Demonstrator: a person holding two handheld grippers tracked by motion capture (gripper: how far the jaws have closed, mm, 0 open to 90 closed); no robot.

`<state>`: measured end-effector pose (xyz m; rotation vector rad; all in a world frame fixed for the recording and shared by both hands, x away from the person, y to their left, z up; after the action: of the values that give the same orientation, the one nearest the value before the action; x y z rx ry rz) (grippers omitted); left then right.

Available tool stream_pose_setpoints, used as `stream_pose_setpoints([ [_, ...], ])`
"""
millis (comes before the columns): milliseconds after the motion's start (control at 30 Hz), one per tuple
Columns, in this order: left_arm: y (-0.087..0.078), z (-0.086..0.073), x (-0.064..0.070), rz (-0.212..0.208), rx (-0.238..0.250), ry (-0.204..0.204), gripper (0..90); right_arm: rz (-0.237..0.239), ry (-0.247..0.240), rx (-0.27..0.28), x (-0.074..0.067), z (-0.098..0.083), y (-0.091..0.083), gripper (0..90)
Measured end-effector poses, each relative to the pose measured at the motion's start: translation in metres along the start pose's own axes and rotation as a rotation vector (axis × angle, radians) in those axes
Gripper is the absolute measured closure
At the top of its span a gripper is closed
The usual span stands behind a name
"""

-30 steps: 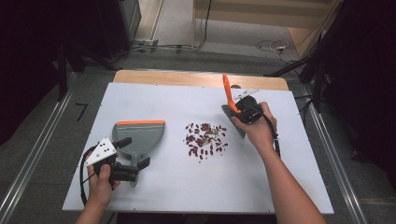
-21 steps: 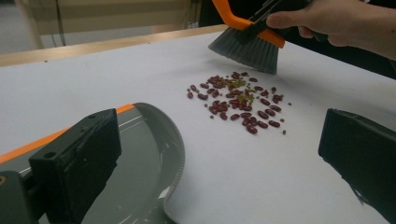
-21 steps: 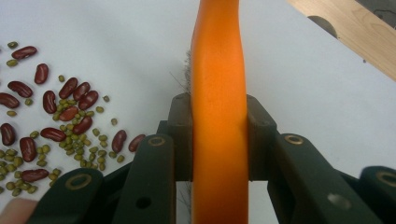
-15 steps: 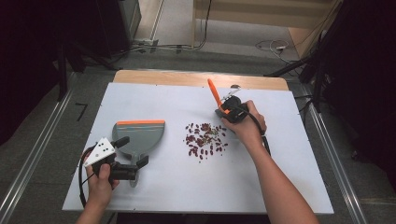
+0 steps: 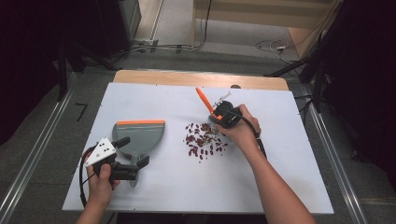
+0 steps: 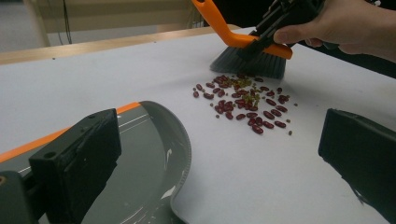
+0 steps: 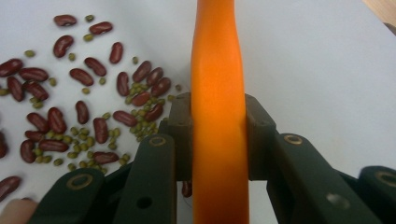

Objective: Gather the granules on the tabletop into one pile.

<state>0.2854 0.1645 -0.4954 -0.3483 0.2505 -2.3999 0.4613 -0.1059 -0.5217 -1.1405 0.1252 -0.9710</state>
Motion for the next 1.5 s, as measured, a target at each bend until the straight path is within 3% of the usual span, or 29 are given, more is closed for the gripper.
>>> stream_pose_setpoints([
  [767,0.000,0.000,0.000,-0.003,0.001,-0.002,0.0,0.065,-0.084,0.007,-0.025,-0.013,-0.018,68.9],
  [1267,0.000,-0.001,-0.001,0.000,-0.003,-0.005,0.0,0.097,-0.110,0.008,-0.029,-0.021,-0.028,69.0],
  [1500,0.000,-0.001,-0.002,0.003,-0.002,-0.012,0.0,0.086,-0.098,0.054,-0.016,-0.016,-0.033,69.0],
])
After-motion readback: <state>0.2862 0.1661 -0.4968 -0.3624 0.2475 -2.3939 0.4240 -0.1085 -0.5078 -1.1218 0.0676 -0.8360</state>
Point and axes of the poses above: each handheld gripper's, and its own axes: y roughly forward along the jaws, z roughly out of its top, x roughly to its right, the point moved 9 cm from there along y, roughly forward along the jaws, and after that the axes turned 10 degrees about -z, right-handed, at the moved point
